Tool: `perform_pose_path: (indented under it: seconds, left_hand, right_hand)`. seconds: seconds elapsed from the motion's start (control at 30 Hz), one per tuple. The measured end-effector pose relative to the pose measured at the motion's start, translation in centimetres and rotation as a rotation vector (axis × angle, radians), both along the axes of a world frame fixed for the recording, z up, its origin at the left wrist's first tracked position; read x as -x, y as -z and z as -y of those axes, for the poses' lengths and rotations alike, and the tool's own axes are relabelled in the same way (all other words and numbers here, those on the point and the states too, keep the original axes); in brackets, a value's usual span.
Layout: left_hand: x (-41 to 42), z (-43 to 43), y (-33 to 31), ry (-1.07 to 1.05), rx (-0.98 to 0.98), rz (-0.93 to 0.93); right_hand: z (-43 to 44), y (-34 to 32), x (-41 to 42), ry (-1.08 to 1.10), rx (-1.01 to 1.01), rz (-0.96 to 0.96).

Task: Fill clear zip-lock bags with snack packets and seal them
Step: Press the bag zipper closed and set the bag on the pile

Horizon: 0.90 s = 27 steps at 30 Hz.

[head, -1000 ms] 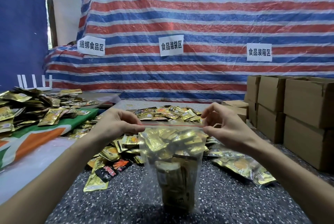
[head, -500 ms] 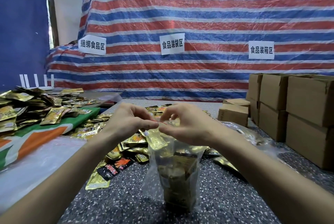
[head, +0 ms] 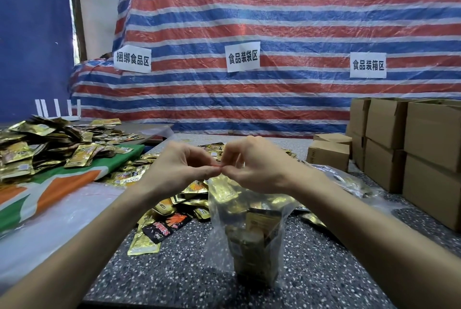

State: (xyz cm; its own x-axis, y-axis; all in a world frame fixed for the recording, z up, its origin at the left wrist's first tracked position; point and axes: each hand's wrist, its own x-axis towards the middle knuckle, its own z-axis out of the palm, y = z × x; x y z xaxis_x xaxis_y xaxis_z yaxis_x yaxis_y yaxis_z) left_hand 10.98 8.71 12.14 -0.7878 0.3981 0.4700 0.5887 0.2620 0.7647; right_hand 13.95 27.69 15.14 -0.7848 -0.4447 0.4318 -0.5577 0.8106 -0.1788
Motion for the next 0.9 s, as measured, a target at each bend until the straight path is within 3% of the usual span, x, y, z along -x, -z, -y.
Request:
perform_pose_path:
  seconds: [0.2, 0.57, 0.9]
  left_hand:
    - [0.1, 0.0, 0.3, 0.003, -0.012, -0.009]
    - [0.5, -0.8, 1.2, -0.066, -0.125, 0.011]
    - [0.3, -2.3, 2.0, -0.202, -0.186, -0.068]
  right_hand:
    - [0.3, 0.7, 0.1, 0.071, -0.094, -0.090]
    - [0.1, 0.9, 0.2, 0.083, -0.068, -0.088]
    - [-3.3, 0.8, 0.4, 0.106, 0.047, 0.035]
